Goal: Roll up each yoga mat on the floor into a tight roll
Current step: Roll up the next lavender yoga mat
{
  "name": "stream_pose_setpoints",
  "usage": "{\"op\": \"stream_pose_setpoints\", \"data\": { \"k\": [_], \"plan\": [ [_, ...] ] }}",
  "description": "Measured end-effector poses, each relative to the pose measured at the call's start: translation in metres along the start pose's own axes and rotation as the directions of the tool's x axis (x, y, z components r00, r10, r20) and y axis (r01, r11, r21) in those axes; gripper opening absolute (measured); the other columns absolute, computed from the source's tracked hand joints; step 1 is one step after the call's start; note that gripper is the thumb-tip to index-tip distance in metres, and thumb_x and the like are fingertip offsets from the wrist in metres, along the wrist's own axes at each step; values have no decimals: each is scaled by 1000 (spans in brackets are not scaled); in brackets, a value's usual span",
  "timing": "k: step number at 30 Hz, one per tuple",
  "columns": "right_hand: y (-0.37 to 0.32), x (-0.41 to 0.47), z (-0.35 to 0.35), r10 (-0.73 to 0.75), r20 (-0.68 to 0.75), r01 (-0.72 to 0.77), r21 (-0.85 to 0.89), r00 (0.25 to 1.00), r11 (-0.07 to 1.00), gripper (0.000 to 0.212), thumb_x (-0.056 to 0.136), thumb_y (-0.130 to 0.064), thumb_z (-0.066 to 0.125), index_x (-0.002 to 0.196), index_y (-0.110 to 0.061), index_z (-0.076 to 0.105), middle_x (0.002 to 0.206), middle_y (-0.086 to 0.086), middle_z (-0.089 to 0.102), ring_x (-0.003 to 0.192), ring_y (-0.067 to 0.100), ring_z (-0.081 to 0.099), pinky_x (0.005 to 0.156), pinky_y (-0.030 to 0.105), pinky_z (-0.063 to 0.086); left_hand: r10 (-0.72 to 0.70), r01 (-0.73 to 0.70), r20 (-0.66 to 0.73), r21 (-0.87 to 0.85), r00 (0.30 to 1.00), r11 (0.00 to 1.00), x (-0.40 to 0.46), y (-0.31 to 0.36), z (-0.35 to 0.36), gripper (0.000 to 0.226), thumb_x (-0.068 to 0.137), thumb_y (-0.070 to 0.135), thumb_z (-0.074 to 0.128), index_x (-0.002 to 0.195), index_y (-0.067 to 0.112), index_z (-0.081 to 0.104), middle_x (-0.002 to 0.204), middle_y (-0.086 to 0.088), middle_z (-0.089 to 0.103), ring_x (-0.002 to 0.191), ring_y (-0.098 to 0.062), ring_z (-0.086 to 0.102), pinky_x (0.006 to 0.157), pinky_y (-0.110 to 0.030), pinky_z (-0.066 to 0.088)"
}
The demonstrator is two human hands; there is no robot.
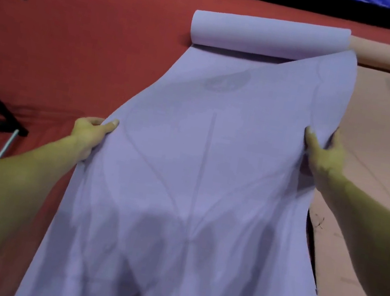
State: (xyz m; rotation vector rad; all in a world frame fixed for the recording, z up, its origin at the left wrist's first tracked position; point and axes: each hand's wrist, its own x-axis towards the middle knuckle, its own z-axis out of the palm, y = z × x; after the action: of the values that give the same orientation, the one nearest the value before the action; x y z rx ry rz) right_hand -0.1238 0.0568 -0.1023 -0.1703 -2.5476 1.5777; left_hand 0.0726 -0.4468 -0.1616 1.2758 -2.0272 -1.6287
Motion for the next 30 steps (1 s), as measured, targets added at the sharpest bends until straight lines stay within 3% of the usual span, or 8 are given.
{"op": "stream_pose_setpoints", "data": {
  "k": [4,9,12,17,20,23,26,30],
  "plan": [
    [8,-10,24,167,59,-143,-290,984,946,77,90,-51,73,153,-15,46,153,10,53,139,35,51,117,45,38,102,-106,-89,-39,991,994,-7,-3,-14,31,89,29,83,113,18,66,111,-3,70,95,-19,64,84,-33,51],
    [-25,-50,91,60,276,72,-444,959,893,65,95,-52,66,153,-28,49,153,6,54,140,35,49,113,47,42,116,-106,-315,49,942,993,-38,-74,-89,28,90,28,79,110,16,64,109,-9,70,101,-29,66,92,-42,53],
    [-36,-61,110,83,283,76,-508,956,858,60,93,-50,65,150,-34,52,150,2,57,137,33,52,107,46,44,97,-58,-408,107,908,993,-46,-105,-108,33,86,35,81,106,17,63,105,-12,70,95,-30,67,96,-54,55],
    [25,-51,54,199,152,-39,-694,968,719,43,89,-42,63,127,-21,65,134,14,65,122,41,60,103,47,49,32,-4,-47,508,998,861,-41,-84,-70,36,77,39,90,87,15,65,93,-9,72,90,-34,68,81,-46,57],
    [62,-37,37,341,209,-47,-790,917,611,87,76,-83,55,147,-33,51,155,16,48,139,45,44,117,55,36,85,-26,-44,736,995,676,-57,-61,-57,45,76,45,87,107,25,62,117,-11,61,105,-38,62,83,-46,52],
    [57,-56,38,354,217,-36,-807,910,589,96,69,-92,46,152,-43,43,154,18,39,139,44,36,116,54,32,194,-141,14,736,981,662,-84,-47,-41,53,83,39,80,129,28,57,129,-14,52,117,-42,56,88,-49,50],
    [24,-95,36,221,342,122,-748,913,652,74,89,-74,55,152,-36,47,150,22,39,139,42,38,116,52,35,278,-355,223,622,935,698,-119,-38,-27,38,86,37,78,121,29,65,120,-4,62,107,-29,65,87,-44,55],
    [-26,-157,10,96,528,314,-630,844,710,66,95,-65,56,149,-28,51,150,23,42,141,41,39,113,51,40,315,-463,373,426,873,778,-204,-1,-14,22,90,33,78,109,26,70,106,3,69,86,-20,66,84,-41,57]
  ]
}}
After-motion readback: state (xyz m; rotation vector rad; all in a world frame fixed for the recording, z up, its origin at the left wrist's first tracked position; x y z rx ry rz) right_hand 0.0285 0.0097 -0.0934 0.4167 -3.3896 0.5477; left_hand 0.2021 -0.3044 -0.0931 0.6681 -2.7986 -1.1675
